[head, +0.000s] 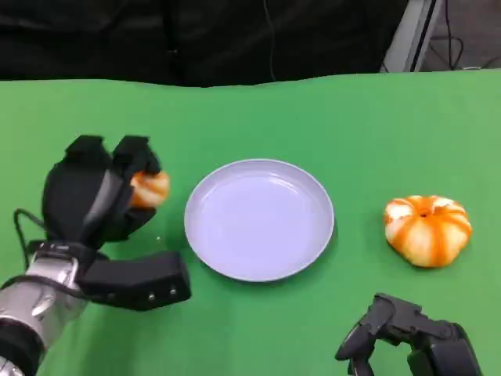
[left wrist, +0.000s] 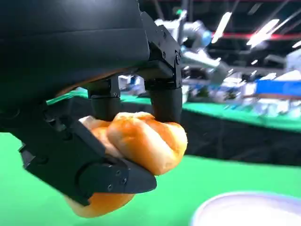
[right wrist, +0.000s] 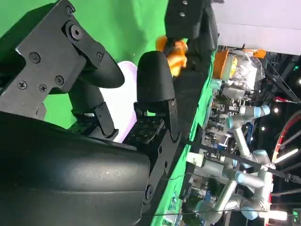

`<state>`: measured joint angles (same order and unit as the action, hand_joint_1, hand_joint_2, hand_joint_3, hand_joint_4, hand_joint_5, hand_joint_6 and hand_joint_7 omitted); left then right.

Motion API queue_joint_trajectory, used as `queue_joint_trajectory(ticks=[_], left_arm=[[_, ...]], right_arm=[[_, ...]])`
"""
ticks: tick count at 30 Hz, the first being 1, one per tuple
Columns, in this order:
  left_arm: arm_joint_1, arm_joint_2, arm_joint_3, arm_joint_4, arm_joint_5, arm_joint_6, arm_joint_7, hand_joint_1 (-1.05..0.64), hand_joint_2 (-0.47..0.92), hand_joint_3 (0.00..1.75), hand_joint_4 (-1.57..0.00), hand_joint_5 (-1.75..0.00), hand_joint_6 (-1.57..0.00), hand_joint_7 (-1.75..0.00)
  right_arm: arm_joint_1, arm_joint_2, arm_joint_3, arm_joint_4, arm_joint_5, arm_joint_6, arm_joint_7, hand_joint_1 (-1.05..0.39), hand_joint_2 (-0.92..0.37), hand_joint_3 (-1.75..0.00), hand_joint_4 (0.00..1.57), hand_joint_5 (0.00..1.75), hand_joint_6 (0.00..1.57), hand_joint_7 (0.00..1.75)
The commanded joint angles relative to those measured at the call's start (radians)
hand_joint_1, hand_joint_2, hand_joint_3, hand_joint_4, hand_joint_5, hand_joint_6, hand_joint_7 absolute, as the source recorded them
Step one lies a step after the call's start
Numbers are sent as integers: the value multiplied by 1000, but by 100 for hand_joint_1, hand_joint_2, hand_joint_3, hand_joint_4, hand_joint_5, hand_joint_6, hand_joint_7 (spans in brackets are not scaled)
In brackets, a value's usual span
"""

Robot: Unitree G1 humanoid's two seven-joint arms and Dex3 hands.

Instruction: Grasp the bread from the table and place it into the plate.

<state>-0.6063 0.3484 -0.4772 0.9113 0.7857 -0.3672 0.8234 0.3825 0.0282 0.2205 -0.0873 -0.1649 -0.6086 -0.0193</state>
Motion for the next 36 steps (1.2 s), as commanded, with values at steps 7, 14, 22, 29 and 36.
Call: queue_joint_trajectory(ticks=[7,14,22,29,36], left_arm=[[-14,-60,26,-234,-80,-40,-227,-15,29,140,-94,-175,-73,-175],[-31,-142,23,-216,-108,-43,-346,-14,26,141,-93,-175,-73,-175],[-64,-222,19,-149,-112,-13,-420,-15,30,132,-95,-175,-73,-175],[-98,-254,10,-74,-117,12,-469,-14,33,130,-91,-175,-75,-159],[-119,-233,-45,-95,-61,128,-602,-25,90,28,-50,-73,-71,-11]], right_arm=[[3,-1,-1,0,0,-1,-6,2,-23,-152,88,161,91,130],[3,2,3,4,-5,-7,-11,0,-22,-153,89,161,91,130],[9,-1,4,-6,-5,-7,-10,-1,-22,-153,89,161,91,129],[8,0,4,-4,-8,-10,-11,-1,-22,-152,89,160,91,129],[13,2,6,-11,-12,-6,-14,-1,-22,-152,89,159,91,129]])
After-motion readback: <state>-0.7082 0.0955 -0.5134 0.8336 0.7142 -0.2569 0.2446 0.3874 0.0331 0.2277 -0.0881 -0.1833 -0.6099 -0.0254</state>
